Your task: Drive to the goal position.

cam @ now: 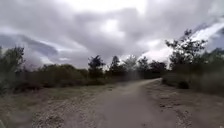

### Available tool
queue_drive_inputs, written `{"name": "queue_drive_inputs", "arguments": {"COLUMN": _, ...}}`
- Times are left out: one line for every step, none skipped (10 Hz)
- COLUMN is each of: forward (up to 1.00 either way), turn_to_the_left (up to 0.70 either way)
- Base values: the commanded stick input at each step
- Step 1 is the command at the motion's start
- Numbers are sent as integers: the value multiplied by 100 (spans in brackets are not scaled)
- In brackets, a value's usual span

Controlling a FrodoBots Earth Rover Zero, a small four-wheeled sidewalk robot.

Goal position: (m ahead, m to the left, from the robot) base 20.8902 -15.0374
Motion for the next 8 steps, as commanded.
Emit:
{"name": "queue_drive_inputs", "arguments": {"forward": 45, "turn_to_the_left": 0}}
{"name": "queue_drive_inputs", "arguments": {"forward": 45, "turn_to_the_left": 0}}
{"name": "queue_drive_inputs", "arguments": {"forward": 45, "turn_to_the_left": 0}}
{"name": "queue_drive_inputs", "arguments": {"forward": 45, "turn_to_the_left": 0}}
{"name": "queue_drive_inputs", "arguments": {"forward": 45, "turn_to_the_left": 0}}
{"name": "queue_drive_inputs", "arguments": {"forward": 45, "turn_to_the_left": 0}}
{"name": "queue_drive_inputs", "arguments": {"forward": 45, "turn_to_the_left": 0}}
{"name": "queue_drive_inputs", "arguments": {"forward": 45, "turn_to_the_left": 0}}
